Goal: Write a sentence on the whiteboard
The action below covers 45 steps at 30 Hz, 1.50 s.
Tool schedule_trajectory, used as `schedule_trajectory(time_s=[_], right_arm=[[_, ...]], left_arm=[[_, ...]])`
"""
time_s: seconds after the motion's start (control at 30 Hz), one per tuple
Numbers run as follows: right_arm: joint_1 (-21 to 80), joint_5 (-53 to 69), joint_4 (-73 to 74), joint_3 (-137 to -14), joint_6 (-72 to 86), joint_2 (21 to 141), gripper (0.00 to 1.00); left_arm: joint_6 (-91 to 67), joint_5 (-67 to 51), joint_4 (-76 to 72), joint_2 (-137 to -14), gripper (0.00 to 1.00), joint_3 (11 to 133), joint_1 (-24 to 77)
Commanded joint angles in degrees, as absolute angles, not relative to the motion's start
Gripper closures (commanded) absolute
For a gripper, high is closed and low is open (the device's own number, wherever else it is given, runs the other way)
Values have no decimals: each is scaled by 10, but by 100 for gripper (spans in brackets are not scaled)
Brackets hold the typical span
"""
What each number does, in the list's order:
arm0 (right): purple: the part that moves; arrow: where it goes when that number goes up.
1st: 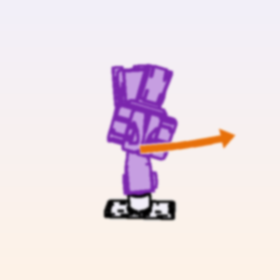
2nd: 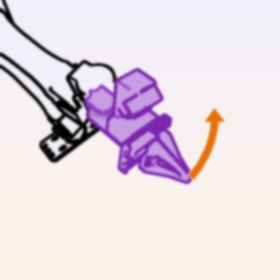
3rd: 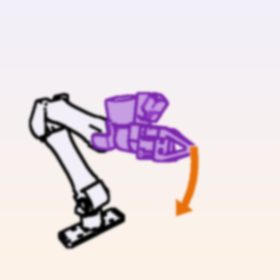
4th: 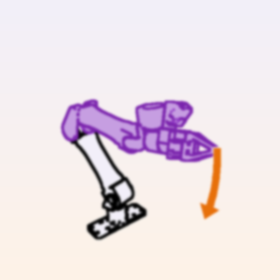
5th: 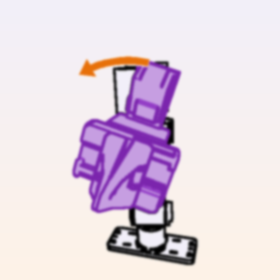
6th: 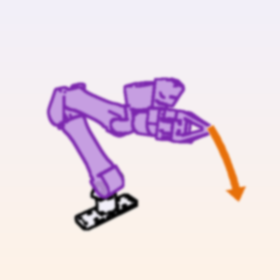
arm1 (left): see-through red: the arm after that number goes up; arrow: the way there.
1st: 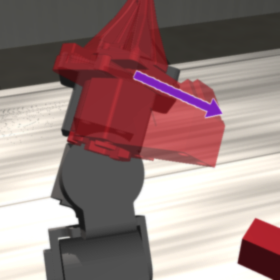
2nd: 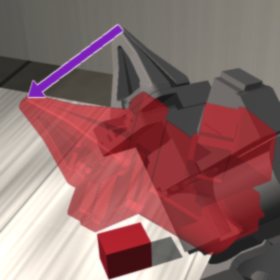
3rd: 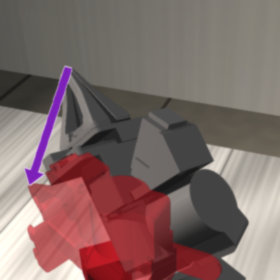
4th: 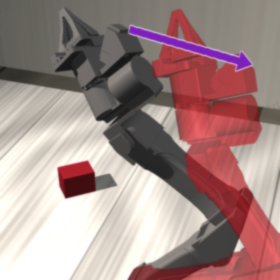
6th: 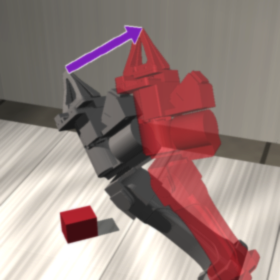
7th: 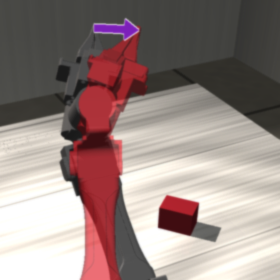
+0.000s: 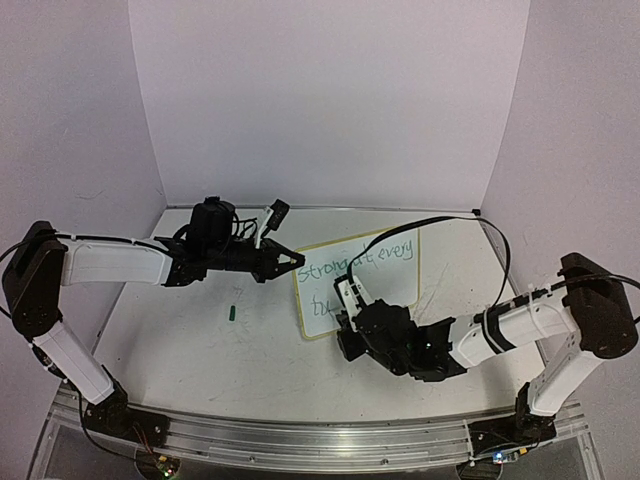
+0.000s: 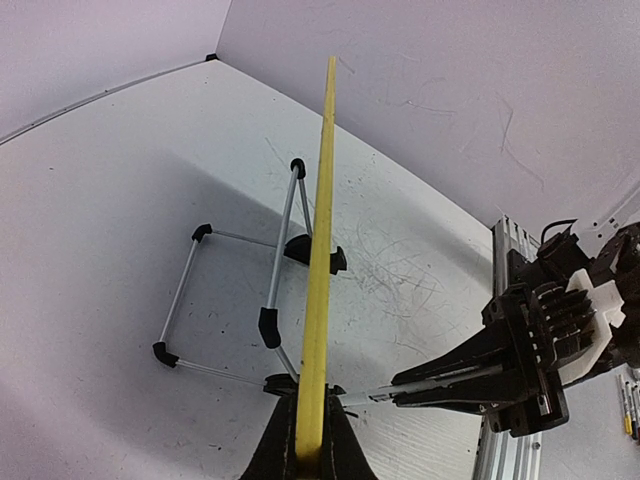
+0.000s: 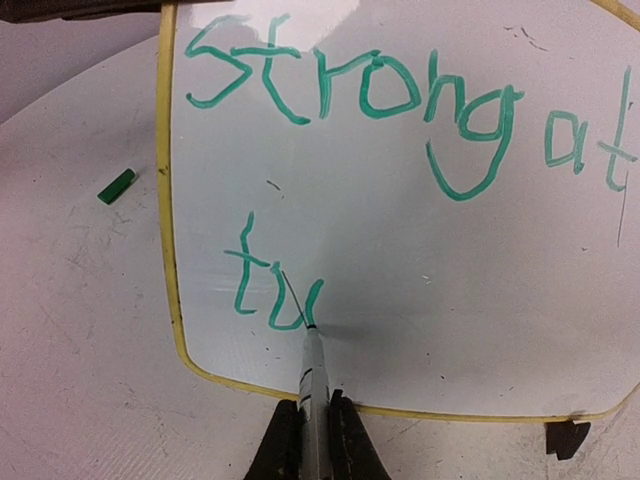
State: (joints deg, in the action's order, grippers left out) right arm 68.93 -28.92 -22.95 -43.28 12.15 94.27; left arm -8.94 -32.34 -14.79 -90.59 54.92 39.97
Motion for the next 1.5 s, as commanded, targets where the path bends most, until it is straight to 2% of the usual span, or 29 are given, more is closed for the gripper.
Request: schedule_trajectory(time_s=[0.0, 0.23, 0.83, 1.47], right_arm=[[681, -271, -279, -410, 98, 902, 100], [680, -271, -308, -394, 85, 878, 100], [678, -297, -316, -426, 70, 916, 100], [678, -308, -268, -423, 101, 935, 100]], left_arm=[[-78, -304, -152, -881, 100, 569, 399], [-76, -302, -151, -879, 100, 569, 399], [-76, -303, -150, -880, 100, 569, 399], [-76, -303, -150, -879, 100, 569, 399]])
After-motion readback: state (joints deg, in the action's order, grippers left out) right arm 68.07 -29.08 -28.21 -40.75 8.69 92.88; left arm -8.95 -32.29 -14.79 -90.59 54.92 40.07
